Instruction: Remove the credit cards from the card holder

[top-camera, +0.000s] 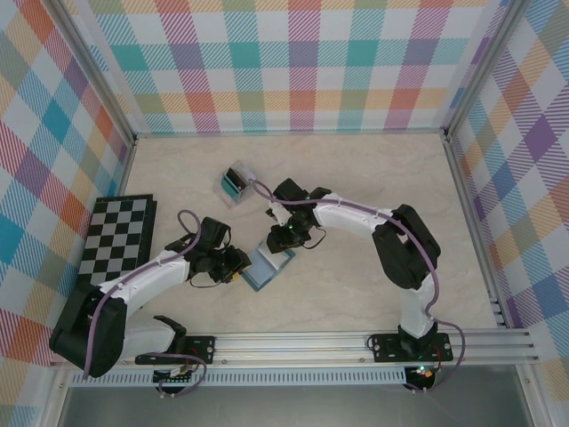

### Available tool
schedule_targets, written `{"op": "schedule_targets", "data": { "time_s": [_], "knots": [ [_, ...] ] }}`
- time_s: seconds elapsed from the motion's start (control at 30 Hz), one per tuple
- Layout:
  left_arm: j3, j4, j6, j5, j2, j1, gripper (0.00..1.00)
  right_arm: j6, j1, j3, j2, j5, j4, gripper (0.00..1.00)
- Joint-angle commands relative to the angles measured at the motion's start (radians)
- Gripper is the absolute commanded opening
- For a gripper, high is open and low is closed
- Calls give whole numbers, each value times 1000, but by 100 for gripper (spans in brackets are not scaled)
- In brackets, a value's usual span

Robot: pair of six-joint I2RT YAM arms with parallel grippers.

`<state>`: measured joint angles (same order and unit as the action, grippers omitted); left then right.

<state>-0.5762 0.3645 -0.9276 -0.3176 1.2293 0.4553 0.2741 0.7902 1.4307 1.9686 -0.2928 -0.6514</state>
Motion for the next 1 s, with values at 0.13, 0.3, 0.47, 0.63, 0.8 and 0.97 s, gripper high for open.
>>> {"op": "schedule_targets", "data": {
  "time_s": [0.13, 0.3, 0.47, 0.63, 0.8, 0.97],
  "knots": [
    [10, -24, -8, -42, 22, -18, 34, -21, 6, 10, 23, 81, -44, 23],
    [12, -76, -11, -84, 40, -18, 34, 75, 4, -47, -13, 183, -49, 9],
    [19, -176, -23, -138, 67, -19, 32, 203, 4, -134, -54, 215, -44, 6],
    [11, -217, -21, -174, 107, -7, 31, 264, 5, -178, -77, 204, -38, 6],
    [-6, -228, -17, -178, 130, 15, 31, 268, 4, -181, -76, 200, -41, 6],
    [-11, -213, -19, -151, 138, 37, 31, 272, 4, -174, -70, 199, -48, 6]
  ]
}}
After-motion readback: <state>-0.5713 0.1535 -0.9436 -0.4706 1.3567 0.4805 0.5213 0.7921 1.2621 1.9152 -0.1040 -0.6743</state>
